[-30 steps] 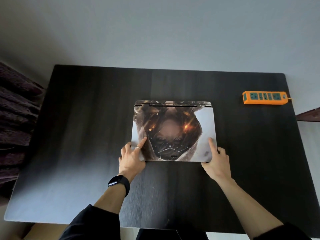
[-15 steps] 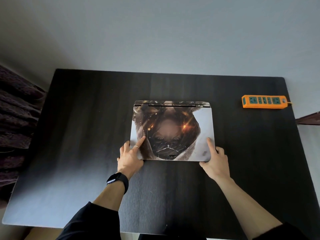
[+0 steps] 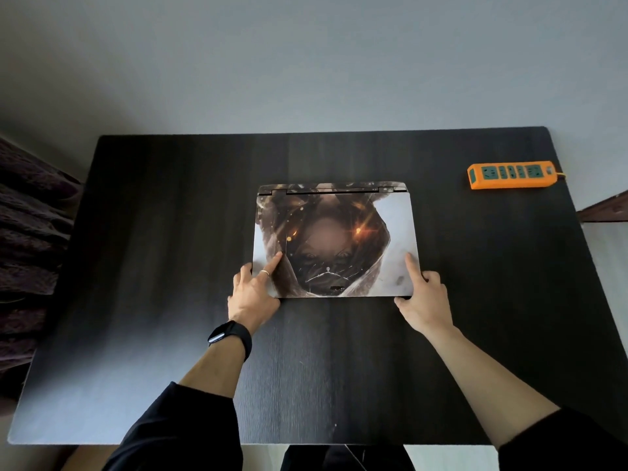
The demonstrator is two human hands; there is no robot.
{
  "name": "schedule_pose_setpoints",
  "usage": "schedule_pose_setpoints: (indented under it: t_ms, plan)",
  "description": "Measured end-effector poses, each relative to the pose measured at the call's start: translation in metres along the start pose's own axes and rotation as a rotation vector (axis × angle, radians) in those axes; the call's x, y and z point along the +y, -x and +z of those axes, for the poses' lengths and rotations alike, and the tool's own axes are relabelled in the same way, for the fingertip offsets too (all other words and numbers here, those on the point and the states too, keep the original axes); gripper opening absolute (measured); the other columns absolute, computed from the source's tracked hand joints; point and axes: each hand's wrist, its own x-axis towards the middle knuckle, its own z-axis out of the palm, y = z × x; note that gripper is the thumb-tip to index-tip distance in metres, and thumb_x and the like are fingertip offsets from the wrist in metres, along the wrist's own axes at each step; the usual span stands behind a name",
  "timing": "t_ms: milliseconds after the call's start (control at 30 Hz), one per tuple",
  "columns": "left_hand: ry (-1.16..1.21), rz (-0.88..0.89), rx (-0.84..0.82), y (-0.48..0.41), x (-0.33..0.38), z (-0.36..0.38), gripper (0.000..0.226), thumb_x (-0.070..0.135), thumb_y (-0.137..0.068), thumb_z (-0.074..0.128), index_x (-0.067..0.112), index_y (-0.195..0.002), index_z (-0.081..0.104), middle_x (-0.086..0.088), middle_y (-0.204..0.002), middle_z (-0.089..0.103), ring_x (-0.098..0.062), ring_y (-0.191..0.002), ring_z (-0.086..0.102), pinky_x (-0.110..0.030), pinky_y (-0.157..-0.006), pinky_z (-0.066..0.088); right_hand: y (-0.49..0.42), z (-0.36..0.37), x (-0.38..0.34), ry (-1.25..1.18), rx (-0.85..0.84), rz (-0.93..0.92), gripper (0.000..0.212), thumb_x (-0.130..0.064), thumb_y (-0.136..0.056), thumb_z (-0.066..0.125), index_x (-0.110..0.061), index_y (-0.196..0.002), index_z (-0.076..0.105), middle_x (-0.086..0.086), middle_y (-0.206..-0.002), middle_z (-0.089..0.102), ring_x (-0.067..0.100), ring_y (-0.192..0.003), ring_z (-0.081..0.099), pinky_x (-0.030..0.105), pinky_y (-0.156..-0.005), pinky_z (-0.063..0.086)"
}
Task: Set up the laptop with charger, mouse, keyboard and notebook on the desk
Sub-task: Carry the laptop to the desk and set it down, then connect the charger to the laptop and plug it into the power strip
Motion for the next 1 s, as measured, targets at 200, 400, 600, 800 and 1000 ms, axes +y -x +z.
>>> schedule_pose_setpoints:
  t_ms: [200, 400, 600, 800, 1000]
  plan:
    - [-0.008, 0.021, 0.004, -0.011, -0.001, 0.0, 0.096, 0.016, -0.077, 0.061, 0.067, -0.142, 0.011, -0.007, -0.149, 0.025, -0.03, -0.138, 0.025, -0.052, -0.1, 0.047, -0.012, -0.001, -0.003, 0.04, -0.005, -0.019, 0.099, -0.035, -0.088, 0.073, -0.041, -0.156, 0.002, 0.011, -0.14, 0.038, 0.029, -0.12, 0.052, 0.039, -0.099, 0.05]
    - [-0.021, 0.037, 0.017, -0.014, -0.003, 0.007, 0.096, 0.018, -0.079, 0.063, 0.067, -0.142, 0.009, -0.009, -0.151, 0.025, -0.032, -0.138, 0.025, -0.051, -0.101, 0.044, -0.023, -0.004, 0.007, 0.059, -0.052, -0.063, 0.101, -0.037, -0.085, 0.074, -0.043, -0.156, 0.003, 0.01, -0.136, 0.04, 0.03, -0.113, 0.054, 0.04, -0.093, 0.051]
    - [0.068, -0.013, 0.045, 0.001, -0.004, 0.021, 0.092, 0.016, -0.082, 0.061, 0.058, -0.148, 0.012, -0.009, -0.147, 0.029, -0.03, -0.136, 0.03, -0.049, -0.101, 0.044, -0.005, 0.007, 0.006, -0.037, -0.029, 0.059, 0.102, -0.036, -0.087, 0.074, -0.033, -0.158, 0.001, 0.011, -0.149, 0.035, 0.034, -0.125, 0.051, 0.044, -0.098, 0.05]
    - [0.127, -0.093, 0.027, 0.084, -0.014, 0.06, 0.095, 0.017, -0.083, 0.06, 0.046, -0.154, 0.004, -0.008, -0.146, 0.035, -0.033, -0.132, 0.037, -0.048, -0.102, 0.044, 0.108, 0.044, 0.023, -0.063, -0.069, 0.093, 0.089, -0.039, -0.089, 0.069, -0.019, -0.158, 0.017, 0.006, -0.163, 0.022, 0.035, -0.14, 0.033, 0.043, -0.11, 0.038]
    - [0.151, -0.077, -0.156, 0.191, -0.027, 0.101, 0.065, 0.024, -0.085, 0.055, 0.023, -0.148, 0.039, -0.007, -0.144, 0.043, -0.029, -0.132, 0.045, -0.037, -0.11, 0.039, 0.209, 0.066, 0.033, -0.001, -0.284, -0.218, 0.057, -0.04, -0.092, 0.06, -0.037, -0.147, 0.045, -0.004, -0.16, 0.031, 0.027, -0.142, 0.031, 0.036, -0.112, 0.034]
